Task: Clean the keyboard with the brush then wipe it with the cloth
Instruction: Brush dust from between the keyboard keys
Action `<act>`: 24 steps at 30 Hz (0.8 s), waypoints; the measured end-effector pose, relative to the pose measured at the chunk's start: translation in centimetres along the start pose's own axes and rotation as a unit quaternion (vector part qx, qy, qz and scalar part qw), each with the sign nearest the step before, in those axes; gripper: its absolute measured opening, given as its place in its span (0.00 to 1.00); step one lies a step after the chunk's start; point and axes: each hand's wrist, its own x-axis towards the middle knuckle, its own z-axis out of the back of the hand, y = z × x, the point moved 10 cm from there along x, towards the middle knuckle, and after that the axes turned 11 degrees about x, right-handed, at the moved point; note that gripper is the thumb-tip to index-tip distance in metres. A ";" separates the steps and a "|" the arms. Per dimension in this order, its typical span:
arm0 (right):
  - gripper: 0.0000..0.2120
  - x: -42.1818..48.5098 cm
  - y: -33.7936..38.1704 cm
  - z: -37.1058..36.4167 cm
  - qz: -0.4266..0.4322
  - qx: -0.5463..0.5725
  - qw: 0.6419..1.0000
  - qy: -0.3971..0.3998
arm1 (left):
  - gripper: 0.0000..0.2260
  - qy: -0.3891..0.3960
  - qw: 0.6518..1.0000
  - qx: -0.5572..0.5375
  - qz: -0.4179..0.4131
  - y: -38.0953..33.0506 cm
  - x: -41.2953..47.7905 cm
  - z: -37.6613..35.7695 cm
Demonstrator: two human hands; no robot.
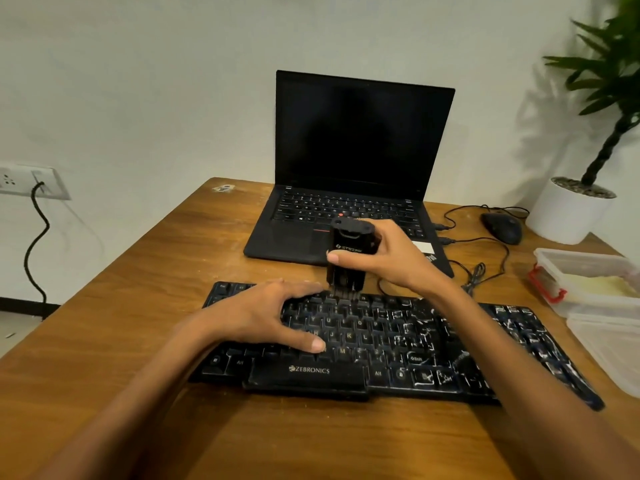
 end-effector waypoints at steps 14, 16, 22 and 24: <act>0.12 -5.0 1.2 -3.1 -0.003 0.008 0.999 0.035 | 0.45 0.019 0.997 0.053 -0.046 -0.1 -0.7 -1.4; 0.10 -5.5 0.8 -1.8 -0.048 -0.021 0.998 0.042 | 0.48 0.032 0.998 0.058 -0.024 0.5 -0.8 -1.7; 0.10 -4.5 3.3 -2.5 -0.018 -0.065 0.995 0.076 | 0.49 0.042 0.998 0.042 -0.017 0.2 -1.0 -1.6; 0.13 -4.5 2.5 -3.9 -0.012 -0.052 0.996 0.077 | 0.44 0.036 0.998 0.036 -0.020 0.2 -1.0 -1.6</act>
